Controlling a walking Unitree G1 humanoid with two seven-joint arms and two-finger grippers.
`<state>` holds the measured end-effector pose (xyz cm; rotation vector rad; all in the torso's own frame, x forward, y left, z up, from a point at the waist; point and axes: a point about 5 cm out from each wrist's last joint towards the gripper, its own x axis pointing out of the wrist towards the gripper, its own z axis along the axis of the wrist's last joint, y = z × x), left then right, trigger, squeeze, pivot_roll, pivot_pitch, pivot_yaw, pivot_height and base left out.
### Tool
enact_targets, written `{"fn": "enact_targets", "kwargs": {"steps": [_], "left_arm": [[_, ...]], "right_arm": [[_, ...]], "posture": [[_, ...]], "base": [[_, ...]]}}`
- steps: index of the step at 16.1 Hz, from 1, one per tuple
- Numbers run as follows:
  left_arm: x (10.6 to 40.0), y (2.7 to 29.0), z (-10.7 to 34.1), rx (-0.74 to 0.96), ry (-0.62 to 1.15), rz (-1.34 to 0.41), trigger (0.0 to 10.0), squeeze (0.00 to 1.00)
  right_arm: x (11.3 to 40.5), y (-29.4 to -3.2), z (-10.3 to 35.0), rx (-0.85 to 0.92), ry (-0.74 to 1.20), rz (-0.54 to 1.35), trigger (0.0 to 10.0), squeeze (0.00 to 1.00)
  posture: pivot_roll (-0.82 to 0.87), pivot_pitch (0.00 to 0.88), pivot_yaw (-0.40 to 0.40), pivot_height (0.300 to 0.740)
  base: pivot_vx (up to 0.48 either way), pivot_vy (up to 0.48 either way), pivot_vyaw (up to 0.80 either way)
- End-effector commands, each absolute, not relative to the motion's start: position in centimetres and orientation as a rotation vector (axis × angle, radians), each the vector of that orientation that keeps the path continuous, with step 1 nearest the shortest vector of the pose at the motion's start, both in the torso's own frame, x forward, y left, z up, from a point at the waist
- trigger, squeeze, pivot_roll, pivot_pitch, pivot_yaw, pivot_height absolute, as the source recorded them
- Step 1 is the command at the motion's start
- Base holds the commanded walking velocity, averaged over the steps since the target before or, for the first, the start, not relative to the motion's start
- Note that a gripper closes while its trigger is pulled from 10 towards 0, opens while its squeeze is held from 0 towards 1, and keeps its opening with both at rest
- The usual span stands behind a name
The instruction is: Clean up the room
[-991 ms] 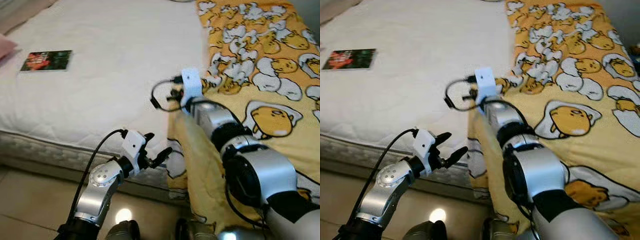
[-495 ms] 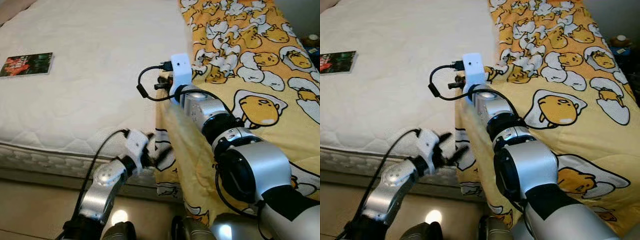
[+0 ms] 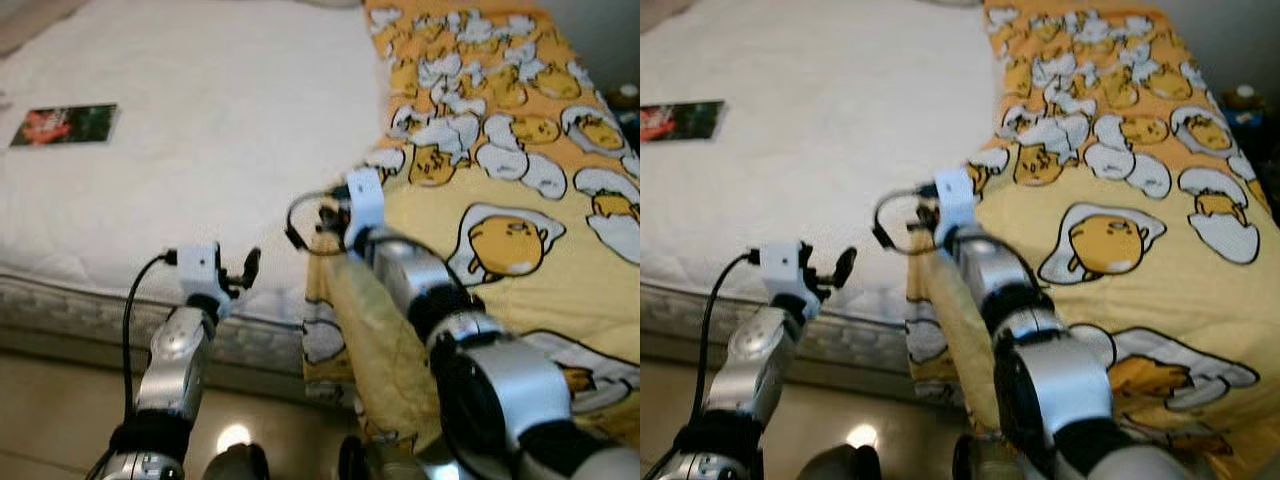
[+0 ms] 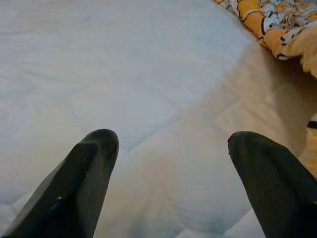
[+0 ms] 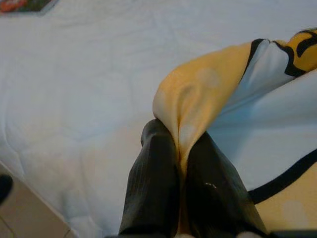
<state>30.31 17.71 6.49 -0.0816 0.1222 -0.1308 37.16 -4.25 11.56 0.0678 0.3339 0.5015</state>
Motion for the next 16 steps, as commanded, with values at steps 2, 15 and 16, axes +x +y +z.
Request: {"fn": "enact_targets", "kwargs": {"steps": [2,15,16], "left_arm": [[30.3,17.1,6.3,-0.097,0.123,-0.168,10.0,0.0],[30.2,16.2,6.1,-0.044,0.128,-0.26,10.0,0.0],[30.2,16.3,6.0,-0.045,0.129,-0.255,10.0,0.0]], "right_arm": [[36.6,-3.2,11.8,0.054,0.302,0.588,0.0,0.0],[33.5,3.9,12.4,0.048,0.232,0.772,0.0,0.0],[34.0,4.1,14.0,0.078,0.189,0.774,0.0,0.0]], "posture": [[0.02,0.063,-0.057,0.74],[0.03,0.093,-0.062,0.74],[0.03,0.092,-0.064,0.74]], "base": [[0.0,0.0,0.0],[0.0,0.0,0.0],[0.0,0.0,0.0]]}}
